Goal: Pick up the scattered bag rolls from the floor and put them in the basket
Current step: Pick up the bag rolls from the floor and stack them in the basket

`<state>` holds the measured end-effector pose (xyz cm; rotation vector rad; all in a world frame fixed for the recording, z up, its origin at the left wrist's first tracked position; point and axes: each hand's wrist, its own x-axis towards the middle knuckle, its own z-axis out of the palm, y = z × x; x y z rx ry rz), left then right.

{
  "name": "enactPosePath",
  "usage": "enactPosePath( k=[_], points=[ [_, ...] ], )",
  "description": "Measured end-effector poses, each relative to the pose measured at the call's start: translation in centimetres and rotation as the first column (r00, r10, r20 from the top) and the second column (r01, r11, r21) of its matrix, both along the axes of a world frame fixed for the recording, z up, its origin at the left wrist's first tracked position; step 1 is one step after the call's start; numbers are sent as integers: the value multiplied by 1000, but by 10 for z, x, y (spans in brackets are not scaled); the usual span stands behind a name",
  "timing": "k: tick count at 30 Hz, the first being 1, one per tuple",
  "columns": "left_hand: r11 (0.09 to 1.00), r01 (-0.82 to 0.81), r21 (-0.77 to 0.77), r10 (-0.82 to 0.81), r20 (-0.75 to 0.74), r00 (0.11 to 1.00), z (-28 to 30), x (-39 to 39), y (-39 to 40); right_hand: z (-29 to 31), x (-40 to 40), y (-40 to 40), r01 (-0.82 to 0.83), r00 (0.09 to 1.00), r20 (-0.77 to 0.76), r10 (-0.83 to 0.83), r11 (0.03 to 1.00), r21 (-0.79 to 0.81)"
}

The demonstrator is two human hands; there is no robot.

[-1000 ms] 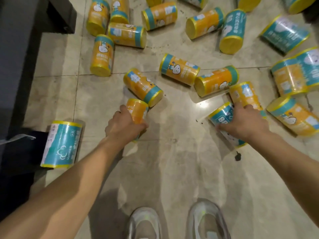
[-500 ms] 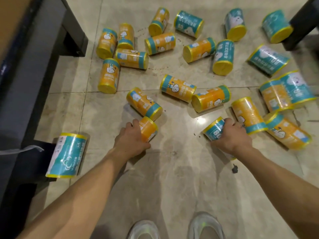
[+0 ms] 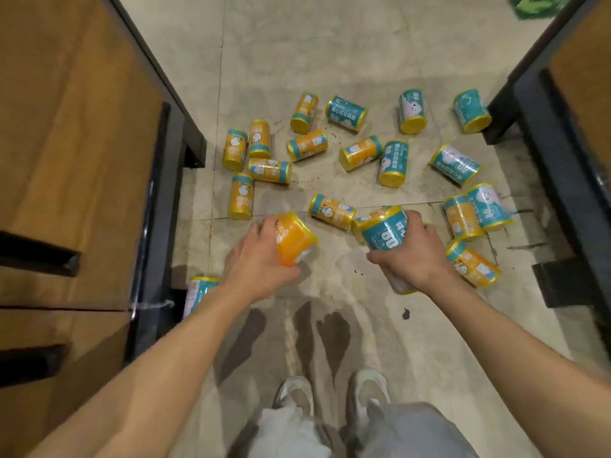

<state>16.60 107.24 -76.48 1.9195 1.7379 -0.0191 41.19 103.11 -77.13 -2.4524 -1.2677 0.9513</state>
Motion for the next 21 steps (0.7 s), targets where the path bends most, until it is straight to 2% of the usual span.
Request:
enactPosePath(
  k=[2, 4, 9, 13, 17, 19, 21],
  points=[
    [986, -165, -33, 168, 193, 967, 79, 4, -7, 80, -2, -7, 167, 970, -190, -153, 984, 63],
    [951, -294, -100, 310, 361, 880, 166, 9, -16, 167, -2, -14, 283, 913, -334, -232, 953, 111],
    [889, -383, -252, 452, 628, 634, 388, 22, -43, 401, 2, -36, 408, 751, -624, -215, 894, 183],
    [891, -335, -307, 438, 776, 453, 538, 38, -58, 558, 7, -62, 465, 599, -788, -141, 863, 198],
    [919, -207, -335, 386, 867, 314, 650, 53, -66, 667, 13, -94, 522, 500, -865, -51, 814, 254],
    [939, -112, -325, 344, 896, 282, 692, 62, -69, 705, 14, -112, 566, 499, -866, -18, 764, 310],
    [961, -10, -278, 267, 914, 305, 727, 72, -74, 734, 15, -133, 609, 519, -854, -15, 708, 358]
  ],
)
